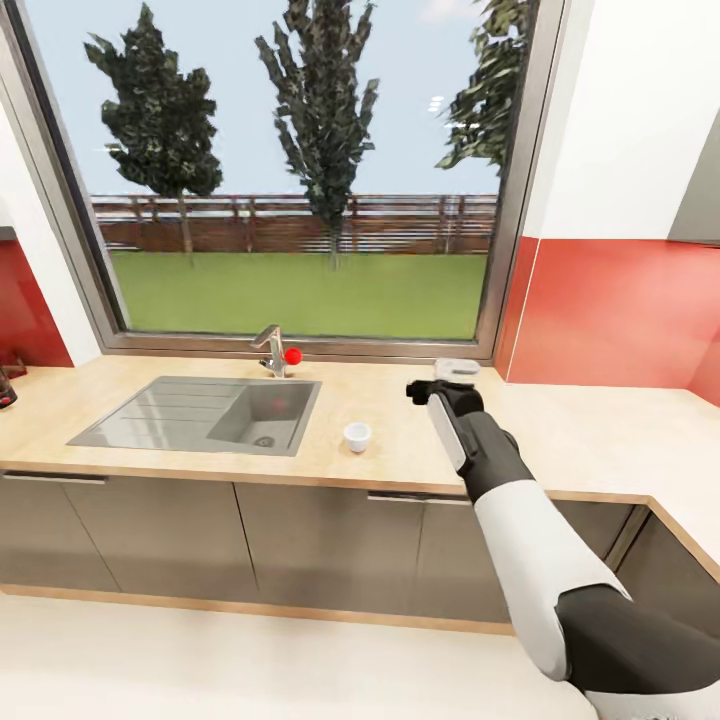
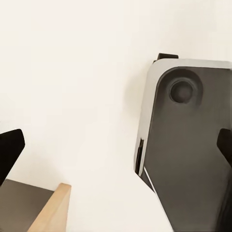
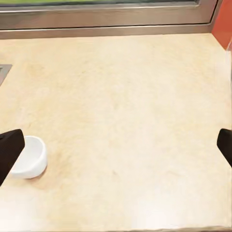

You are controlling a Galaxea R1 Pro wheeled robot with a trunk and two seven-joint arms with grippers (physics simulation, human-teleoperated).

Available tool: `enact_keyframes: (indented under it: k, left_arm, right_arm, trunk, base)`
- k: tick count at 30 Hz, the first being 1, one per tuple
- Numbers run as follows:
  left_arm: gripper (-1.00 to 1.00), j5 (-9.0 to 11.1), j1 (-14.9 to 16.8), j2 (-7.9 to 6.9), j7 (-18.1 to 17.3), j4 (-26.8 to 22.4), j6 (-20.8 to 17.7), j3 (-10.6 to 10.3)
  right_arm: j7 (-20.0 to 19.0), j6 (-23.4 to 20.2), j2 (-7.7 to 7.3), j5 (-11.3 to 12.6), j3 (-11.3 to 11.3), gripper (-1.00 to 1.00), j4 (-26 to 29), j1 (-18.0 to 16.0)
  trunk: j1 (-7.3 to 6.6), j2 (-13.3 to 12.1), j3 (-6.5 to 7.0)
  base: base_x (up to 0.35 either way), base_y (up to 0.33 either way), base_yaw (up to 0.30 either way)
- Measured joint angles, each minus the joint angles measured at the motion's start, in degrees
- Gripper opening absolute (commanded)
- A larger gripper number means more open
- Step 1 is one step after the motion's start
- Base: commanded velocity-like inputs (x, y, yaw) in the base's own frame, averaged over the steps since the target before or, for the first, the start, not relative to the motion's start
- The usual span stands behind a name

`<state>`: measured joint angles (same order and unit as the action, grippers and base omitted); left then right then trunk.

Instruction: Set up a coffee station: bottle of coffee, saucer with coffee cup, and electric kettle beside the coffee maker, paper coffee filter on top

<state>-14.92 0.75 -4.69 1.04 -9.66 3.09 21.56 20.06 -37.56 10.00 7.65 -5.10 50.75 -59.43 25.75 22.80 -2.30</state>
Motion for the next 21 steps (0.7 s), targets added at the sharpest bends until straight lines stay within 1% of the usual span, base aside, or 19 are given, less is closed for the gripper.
enact_keyframes:
  k: [3, 5, 8, 10, 13, 17, 21]
  left_arm:
    - [1.0, 0.0, 0.0, 0.01, 0.0, 0.0, -0.1, -0.1]
    - [1.0, 0.0, 0.0, -0.02, 0.0, 0.0, -0.1, -0.1]
    - [1.0, 0.0, 0.0, -0.05, 0.0, 0.0, -0.1, -0.1]
    - [1.0, 0.0, 0.0, -0.06, 0.0, 0.0, -0.2, -0.1]
    - [1.0, 0.0, 0.0, -0.08, 0.0, 0.1, -0.2, -0.1]
    - [1.0, 0.0, 0.0, -0.13, 0.0, 0.1, -0.3, -0.1]
    - [1.0, 0.0, 0.0, -0.15, 0.0, 0.1, -0.3, 0.0]
  right_arm:
    - [0.4, -4.0, 0.0, 0.0, 0.0, 1.0, 0.0, -0.4]
    - [0.5, -7.6, 0.0, 0.0, 0.0, 1.0, 0.0, -0.6]
    - [0.6, -10.5, 0.0, -0.1, 0.2, 1.0, 0.0, -0.7]
    - [0.6, -11.3, 0.0, -0.1, 0.3, 1.0, 0.0, -0.7]
    - [0.6, -12.1, 0.0, -0.1, 0.4, 1.0, -0.3, -0.7]
    - [0.6, -12.3, 0.0, -0.1, 0.4, 1.0, -0.6, -0.7]
    - [0.6, -12.3, 0.0, -0.1, 0.4, 1.0, -0.7, -0.7]
  trunk:
    - [0.0, 0.0, 0.0]
    - [0.0, 0.0, 0.0]
    - [0.0, 0.0, 0.0]
    - [0.0, 0.0, 0.0]
    - [-0.02, 0.0, 0.0]
    - [-0.03, 0.0, 0.0]
    - [-0.03, 0.0, 0.0]
  base:
    - [0.0, 0.0, 0.0]
    - [0.0, 0.0, 0.0]
    - [0.0, 0.0, 0.0]
    - [0.029, 0.0, 0.0]
    - [0.165, 0.008, 0.0]
    - [0.272, 0.092, 0.0]
    - [0.297, 0.189, 0.0]
